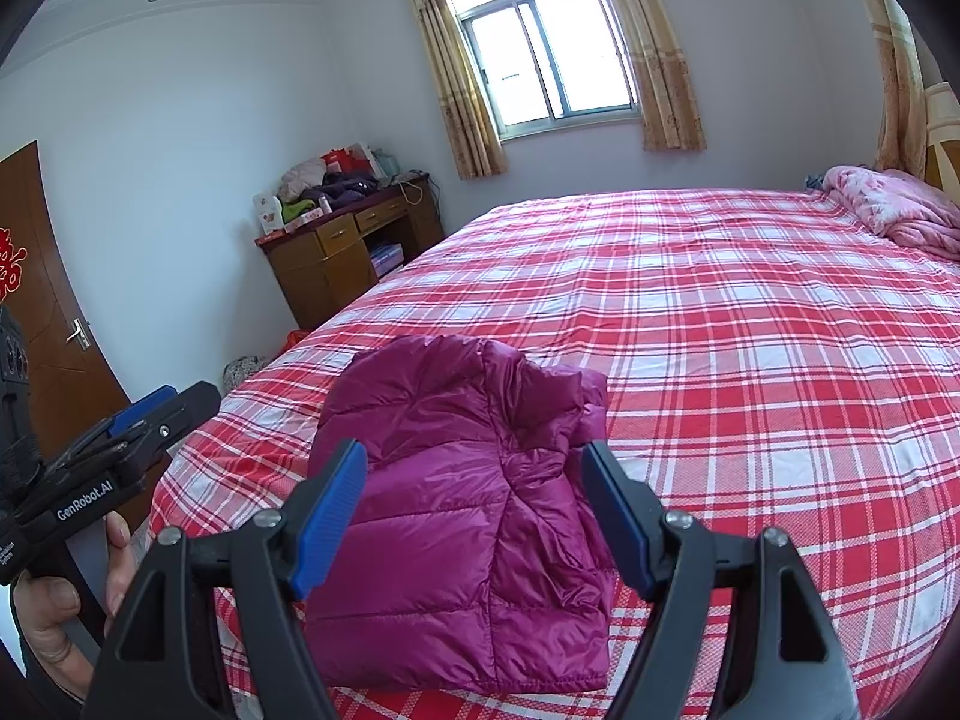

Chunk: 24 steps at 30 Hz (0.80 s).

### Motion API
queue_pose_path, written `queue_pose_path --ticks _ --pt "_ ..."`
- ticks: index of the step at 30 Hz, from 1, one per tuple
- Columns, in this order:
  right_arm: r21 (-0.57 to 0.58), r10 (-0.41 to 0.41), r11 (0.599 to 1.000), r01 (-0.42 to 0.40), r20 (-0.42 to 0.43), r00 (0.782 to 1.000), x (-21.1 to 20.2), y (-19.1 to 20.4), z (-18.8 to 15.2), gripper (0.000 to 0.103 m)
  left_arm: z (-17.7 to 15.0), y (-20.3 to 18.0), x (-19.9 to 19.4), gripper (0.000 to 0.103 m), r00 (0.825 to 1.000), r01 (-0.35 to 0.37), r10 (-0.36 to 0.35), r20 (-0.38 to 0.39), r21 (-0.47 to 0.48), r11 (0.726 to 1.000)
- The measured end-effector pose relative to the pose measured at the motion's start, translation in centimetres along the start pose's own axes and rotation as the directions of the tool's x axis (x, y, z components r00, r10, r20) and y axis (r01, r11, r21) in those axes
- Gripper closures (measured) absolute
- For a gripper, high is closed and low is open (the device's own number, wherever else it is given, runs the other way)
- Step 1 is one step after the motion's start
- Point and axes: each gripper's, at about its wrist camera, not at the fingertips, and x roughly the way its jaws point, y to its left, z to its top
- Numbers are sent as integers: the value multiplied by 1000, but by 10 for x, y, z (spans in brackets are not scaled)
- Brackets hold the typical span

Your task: Fold large clothes

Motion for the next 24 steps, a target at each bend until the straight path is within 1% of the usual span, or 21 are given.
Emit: queue_pose_path --ticks 11,14,24 --pt "-9 2 1000 -2 -3 1000 1 1 -3 26 0 -4 0 17 1000 -13 13 5 17 1000" --pt "-12 4 1000 -4 -2 1000 1 2 -3 26 -1 -5 2 17 999 -35 35 4 23 999" --pt "-10 4 1000 -4 -5 1000 1 2 -4 26 -5 -7 6 17 998 -64 64 -9 43 997"
